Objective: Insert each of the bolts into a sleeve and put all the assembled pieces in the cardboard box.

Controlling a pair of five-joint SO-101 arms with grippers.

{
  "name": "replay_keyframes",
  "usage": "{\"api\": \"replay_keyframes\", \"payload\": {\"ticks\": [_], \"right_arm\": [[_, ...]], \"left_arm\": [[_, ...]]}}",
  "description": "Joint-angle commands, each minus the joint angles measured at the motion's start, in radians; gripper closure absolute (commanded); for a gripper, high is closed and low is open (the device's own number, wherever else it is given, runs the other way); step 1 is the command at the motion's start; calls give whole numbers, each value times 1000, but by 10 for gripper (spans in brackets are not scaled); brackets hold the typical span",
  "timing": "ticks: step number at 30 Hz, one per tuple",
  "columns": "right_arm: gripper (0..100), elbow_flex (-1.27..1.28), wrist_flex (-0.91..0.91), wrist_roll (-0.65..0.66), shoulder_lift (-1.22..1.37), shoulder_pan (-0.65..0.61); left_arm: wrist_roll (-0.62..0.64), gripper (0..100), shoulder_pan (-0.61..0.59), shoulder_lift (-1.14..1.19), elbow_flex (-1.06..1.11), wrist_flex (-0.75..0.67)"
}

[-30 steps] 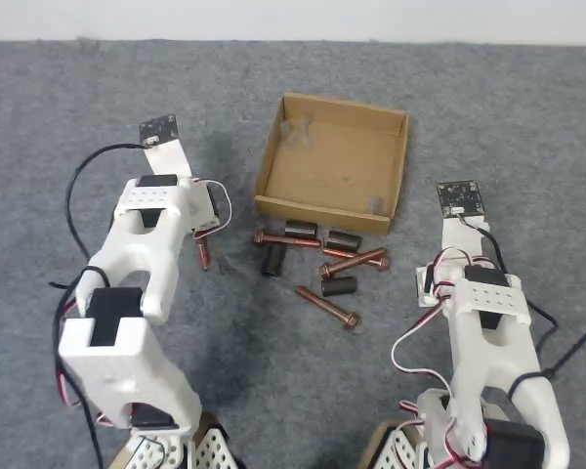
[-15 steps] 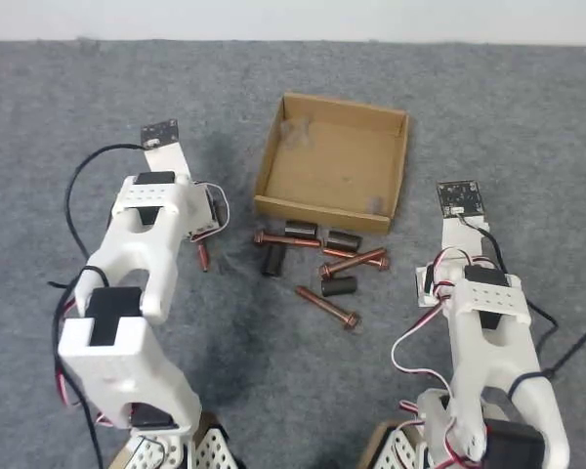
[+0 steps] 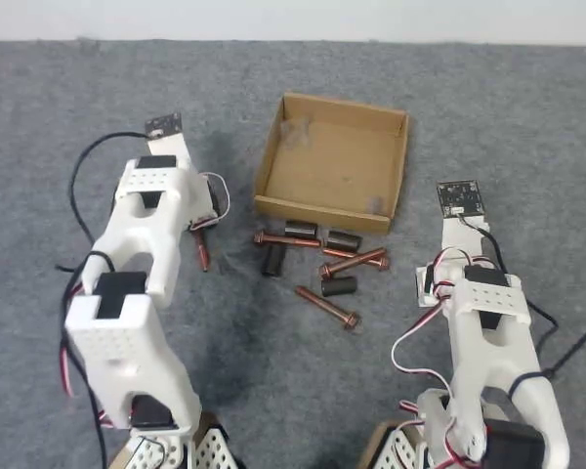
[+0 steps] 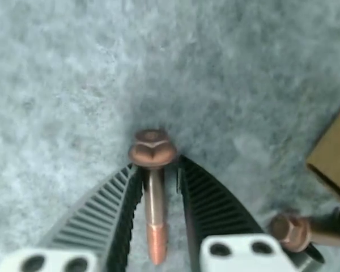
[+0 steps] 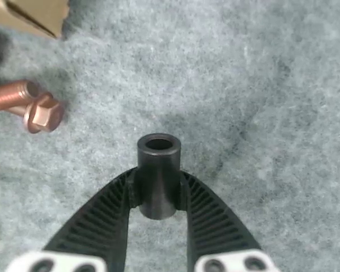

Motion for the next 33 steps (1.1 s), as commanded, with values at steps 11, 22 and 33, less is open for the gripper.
{"api": "replay_keyframes", "payload": {"ticks": [11, 22, 33], "right_arm": [[991, -5, -5, 15, -7, -1], [991, -8, -10, 15, -7, 12], [991, -6, -85, 5, -7, 38]], "left_arm": [[-124, 990, -8, -11, -38, 29], [-130, 990, -8, -370, 383, -207], [-132, 990, -143, -555, 642, -215]]}}
